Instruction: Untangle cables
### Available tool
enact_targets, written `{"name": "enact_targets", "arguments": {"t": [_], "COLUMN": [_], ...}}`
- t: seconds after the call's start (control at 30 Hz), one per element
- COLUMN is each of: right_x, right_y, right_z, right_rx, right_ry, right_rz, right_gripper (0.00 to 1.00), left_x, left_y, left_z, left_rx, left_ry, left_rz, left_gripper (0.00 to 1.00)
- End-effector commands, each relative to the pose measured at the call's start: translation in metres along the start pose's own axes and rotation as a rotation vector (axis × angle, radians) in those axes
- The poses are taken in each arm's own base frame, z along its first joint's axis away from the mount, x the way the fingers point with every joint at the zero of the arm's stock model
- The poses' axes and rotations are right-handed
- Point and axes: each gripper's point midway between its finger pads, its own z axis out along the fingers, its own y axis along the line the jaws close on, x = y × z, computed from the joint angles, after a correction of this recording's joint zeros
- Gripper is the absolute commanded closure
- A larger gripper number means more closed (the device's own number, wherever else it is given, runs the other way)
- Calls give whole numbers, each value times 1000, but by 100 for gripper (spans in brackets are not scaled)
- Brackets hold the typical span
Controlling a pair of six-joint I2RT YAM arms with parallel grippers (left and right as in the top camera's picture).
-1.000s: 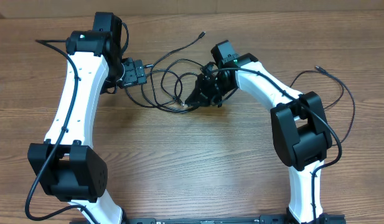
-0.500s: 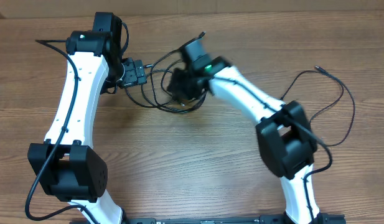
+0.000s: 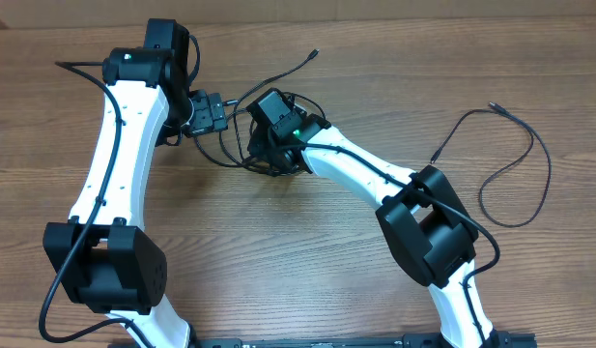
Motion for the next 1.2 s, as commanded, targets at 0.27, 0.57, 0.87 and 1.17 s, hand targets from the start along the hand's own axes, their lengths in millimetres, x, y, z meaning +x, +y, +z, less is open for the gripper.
{"name": "enact_targets", "arguments": {"t": [0.27,0.57,0.87,1.17], "right_x": [8,7,-5,3], "right_y": [-16,-21,-4,7], "right_z": [38,37,10,-14], "right_rx": [24,37,-69,-137], "right_ry": [27,36,105,189], "right_rz": [34,32,-61,-96], "right_gripper": [69,83,92,86], "left_x": [2,2,2,2], "left_y": [-3,-3,-3,-3], "left_z": [5,5,5,5], "left_rx": [1,1,1,1], "left_ry": [14,14,14,14], "left_rz": [-12,-12,-12,-12], "left_gripper": [0,0,0,0]}}
